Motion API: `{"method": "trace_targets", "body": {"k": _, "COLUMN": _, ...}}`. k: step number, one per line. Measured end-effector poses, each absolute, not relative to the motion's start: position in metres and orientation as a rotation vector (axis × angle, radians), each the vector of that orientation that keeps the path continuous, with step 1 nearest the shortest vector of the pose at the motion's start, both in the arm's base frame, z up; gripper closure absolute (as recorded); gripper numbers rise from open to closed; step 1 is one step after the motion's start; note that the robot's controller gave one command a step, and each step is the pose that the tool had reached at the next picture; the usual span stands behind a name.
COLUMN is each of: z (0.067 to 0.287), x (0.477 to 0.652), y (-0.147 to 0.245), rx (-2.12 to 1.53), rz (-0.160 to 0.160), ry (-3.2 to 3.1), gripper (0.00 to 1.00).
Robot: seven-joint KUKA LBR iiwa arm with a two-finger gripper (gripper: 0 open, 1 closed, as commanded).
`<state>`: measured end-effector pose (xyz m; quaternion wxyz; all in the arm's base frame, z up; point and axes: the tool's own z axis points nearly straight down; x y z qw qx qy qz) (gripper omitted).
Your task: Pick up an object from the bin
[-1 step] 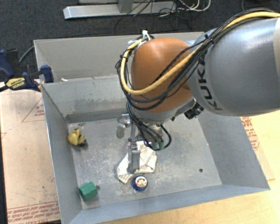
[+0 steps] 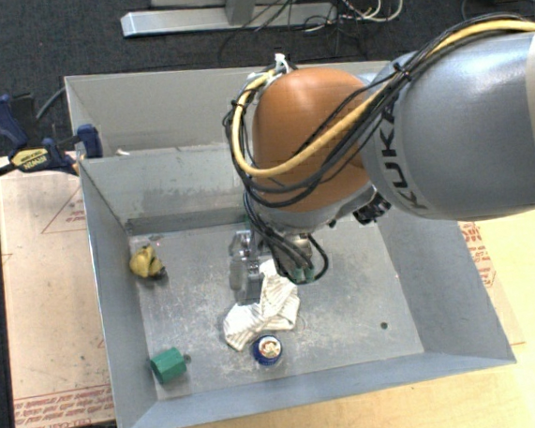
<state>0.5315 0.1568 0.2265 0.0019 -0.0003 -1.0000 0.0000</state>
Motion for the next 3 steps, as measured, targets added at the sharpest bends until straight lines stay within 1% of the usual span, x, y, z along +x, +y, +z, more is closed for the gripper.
{"method": "trace_targets", "body": {"k": 1, "z": 0.227, "x": 0.532, "y": 0.157, "rx": -0.002, "rz": 0.0, "ry": -3.138, "gripper": 0.0}}
{"method": "trace_targets", "body": {"k": 2, "z": 0.226, "x": 0.532, "y": 0.157, "rx": -0.002, "rz": 0.0, "ry": -3.138, "gripper": 0.0}}
{"method": "trace_targets", "body": {"k": 3, "z": 0.136, "x": 0.507, "y": 0.106, "rx": 0.005, "rz": 0.001, "ry": -3.131, "gripper": 0.0}}
